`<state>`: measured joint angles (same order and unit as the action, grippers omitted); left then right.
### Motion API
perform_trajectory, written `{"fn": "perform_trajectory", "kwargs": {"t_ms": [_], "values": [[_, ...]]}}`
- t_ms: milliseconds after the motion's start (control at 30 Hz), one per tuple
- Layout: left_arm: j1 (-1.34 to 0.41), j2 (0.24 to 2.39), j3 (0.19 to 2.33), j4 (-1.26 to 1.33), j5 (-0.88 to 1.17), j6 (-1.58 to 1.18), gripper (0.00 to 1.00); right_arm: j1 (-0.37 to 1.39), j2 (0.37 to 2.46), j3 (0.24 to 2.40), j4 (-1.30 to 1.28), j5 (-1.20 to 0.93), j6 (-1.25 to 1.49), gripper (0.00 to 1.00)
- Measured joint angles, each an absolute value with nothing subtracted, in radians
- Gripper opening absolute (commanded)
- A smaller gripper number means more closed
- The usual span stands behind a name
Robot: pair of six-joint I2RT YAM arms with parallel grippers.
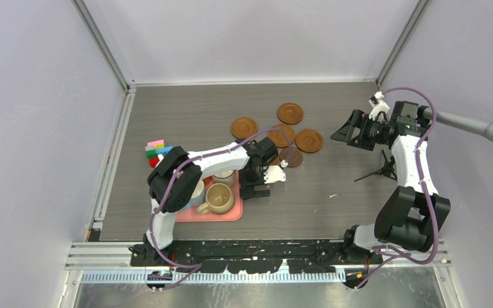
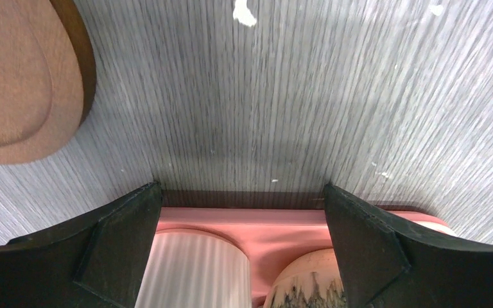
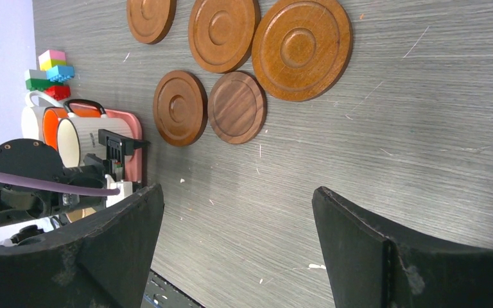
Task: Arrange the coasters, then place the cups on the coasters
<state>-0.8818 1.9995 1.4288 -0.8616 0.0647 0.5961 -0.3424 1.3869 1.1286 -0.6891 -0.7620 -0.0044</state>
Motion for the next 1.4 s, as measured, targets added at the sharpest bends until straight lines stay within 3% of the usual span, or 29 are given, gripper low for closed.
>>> {"fn": "perform_trajectory", "kwargs": {"t_ms": [900,1400], "values": [[-0.713,1.707,1.027,-0.781,0.013,0.786,1.0,-0.342,1.388,1.114,-0.69,-0.765,-0.004,0.9],[-0.641,1.681,1.039,-0.849,0.058,0.845,1.0,-0.29,1.388,1.1,-0.691,-0.723,-0.012,0.9]]}}
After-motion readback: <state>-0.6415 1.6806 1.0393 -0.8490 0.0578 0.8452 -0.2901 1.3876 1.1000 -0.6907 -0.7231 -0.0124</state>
